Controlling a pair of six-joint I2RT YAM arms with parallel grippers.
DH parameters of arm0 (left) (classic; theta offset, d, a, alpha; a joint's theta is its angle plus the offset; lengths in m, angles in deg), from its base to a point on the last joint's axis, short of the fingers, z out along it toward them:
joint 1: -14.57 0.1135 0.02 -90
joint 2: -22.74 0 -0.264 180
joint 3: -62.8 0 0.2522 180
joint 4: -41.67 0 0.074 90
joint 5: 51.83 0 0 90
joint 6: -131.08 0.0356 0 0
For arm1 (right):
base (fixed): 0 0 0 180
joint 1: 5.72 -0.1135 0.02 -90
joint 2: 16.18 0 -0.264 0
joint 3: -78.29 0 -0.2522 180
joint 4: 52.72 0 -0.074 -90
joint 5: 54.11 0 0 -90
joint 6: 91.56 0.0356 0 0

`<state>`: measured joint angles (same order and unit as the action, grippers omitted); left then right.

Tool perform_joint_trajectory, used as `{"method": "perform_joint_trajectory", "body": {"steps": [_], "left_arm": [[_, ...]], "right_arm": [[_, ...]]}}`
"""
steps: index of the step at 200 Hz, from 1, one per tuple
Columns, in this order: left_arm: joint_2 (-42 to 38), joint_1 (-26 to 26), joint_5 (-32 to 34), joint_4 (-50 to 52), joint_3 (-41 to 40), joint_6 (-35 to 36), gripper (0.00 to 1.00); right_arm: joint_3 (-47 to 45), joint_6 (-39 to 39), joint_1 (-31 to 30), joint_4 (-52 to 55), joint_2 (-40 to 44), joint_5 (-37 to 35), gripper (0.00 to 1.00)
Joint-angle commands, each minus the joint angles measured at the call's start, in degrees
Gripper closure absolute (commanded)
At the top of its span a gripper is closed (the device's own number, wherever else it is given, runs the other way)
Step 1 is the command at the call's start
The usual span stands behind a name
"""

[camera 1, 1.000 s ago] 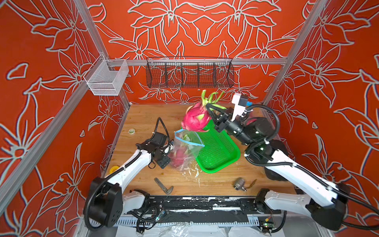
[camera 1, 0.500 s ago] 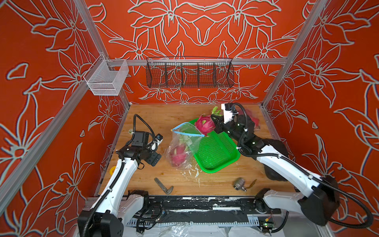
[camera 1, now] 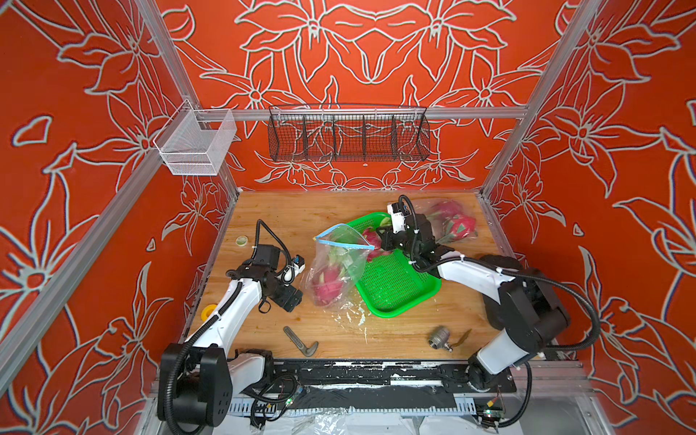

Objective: Open the zip-top bag and take out the dragon fruit
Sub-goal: Place the dragon fruit in the basket, then adjust the zipper food storage bag at the center of the board.

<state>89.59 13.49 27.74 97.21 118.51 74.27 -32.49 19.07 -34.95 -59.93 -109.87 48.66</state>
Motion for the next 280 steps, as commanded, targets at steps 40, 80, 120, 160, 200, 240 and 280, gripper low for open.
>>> {"method": "perform_joint_trajectory", "body": {"steps": [40,80,120,160,200,240,280], "left_arm": [[-3.4,-0.1,0.1,0.9,-2.4,1.5,0.08],[-5.1,0.0,-0.6,1.5,-1.9,1.9,0.07],[-2.8,0.0,-0.7,1.6,-0.4,0.7,0.07],[-2.6,0.0,-1.6,2.0,0.1,-0.5,0.07],[-3.5,0.2,-1.4,2.0,-0.5,-0.7,0.06],[-0.9,2.2,-1.0,-1.9,-0.7,0.3,0.04],[7.0,3.4,-0.3,-7.1,0.0,6.4,0.03]], "right_arm": [[5.2,-2.3,-0.2,2.4,-3.6,-6.2,0.56],[6.6,-10.9,-1.2,16.8,7.0,-20.7,0.5],[15.5,-16.7,-4.3,31.5,16.7,-19.1,0.52],[31.7,-20.9,-9.1,47.1,9.0,-6.3,0.56],[42.5,-25.0,-14.4,55.0,-2.8,-0.3,0.66],[46.4,-25.6,-16.9,58.1,-8.3,2.7,0.75],[46.4,-25.9,-18.3,61.0,-10.5,2.7,0.79]]}}
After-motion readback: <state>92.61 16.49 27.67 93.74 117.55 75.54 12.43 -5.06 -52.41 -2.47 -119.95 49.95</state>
